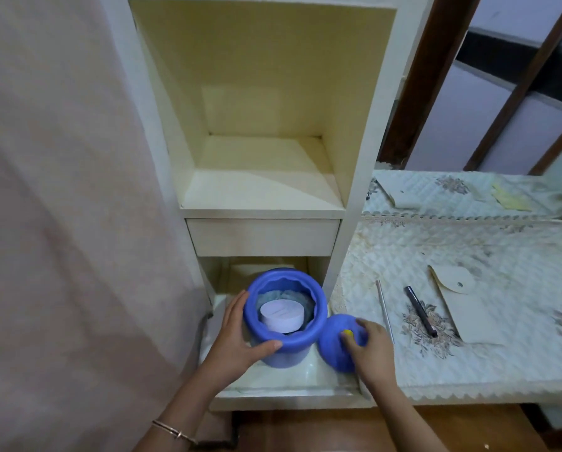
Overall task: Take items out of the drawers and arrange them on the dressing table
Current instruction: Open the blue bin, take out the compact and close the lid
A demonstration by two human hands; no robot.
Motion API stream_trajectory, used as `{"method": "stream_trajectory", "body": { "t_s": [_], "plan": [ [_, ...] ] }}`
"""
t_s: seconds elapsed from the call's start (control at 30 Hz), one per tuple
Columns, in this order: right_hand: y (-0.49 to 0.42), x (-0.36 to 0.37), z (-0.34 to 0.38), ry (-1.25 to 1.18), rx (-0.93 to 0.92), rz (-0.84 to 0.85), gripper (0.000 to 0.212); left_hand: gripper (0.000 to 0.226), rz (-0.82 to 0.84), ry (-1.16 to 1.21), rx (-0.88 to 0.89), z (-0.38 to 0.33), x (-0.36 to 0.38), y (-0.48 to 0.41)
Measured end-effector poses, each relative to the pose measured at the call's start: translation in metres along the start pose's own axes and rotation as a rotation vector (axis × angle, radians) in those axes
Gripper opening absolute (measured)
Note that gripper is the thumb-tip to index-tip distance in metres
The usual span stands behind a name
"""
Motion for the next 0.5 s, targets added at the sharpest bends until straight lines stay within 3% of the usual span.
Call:
{"method": "stream_trajectory", "body": {
  "t_s": [0.1, 0.13, 0.2, 0.3, 0.43, 0.5],
  "plan": [
    [0.011, -0.038, 0.043, -0.254, -0.083, -0.181, 0.027, 0.100, 0.009, 0.099, -0.048, 0.011, 0.003, -0.002],
    [0.014, -0.043, 0.066, -0.324, -0.152, -0.167, 0.023, 0.104, 0.012, 0.121, -0.054, 0.014, 0.004, -0.003],
    [0.017, -0.033, 0.116, -0.321, -0.327, 0.029, 0.020, 0.116, 0.011, 0.128, -0.066, 0.017, 0.004, -0.003],
    [0.026, 0.019, 0.162, 0.082, -0.537, 0.412, 0.025, 0.127, 0.010, 0.139, -0.065, 0.018, 0.004, -0.003],
    [0.024, 0.063, 0.164, 0.493, -0.536, 0.634, 0.050, 0.112, 0.003, 0.161, -0.043, 0.018, 0.003, -0.004],
    [0.023, 0.073, 0.160, 0.626, -0.521, 0.702, 0.052, 0.109, -0.009, 0.180, -0.032, 0.020, 0.003, -0.005]
  ]
}}
Point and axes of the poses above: each hand's wrist, its own y-axis away from the middle knuckle, its own x-axis out of the palm, z = x × y, the point moved 10 cm from there along -y, towards the middle knuckle, and after that the axes turned 4 degrees about y, right-handed, at the moved point
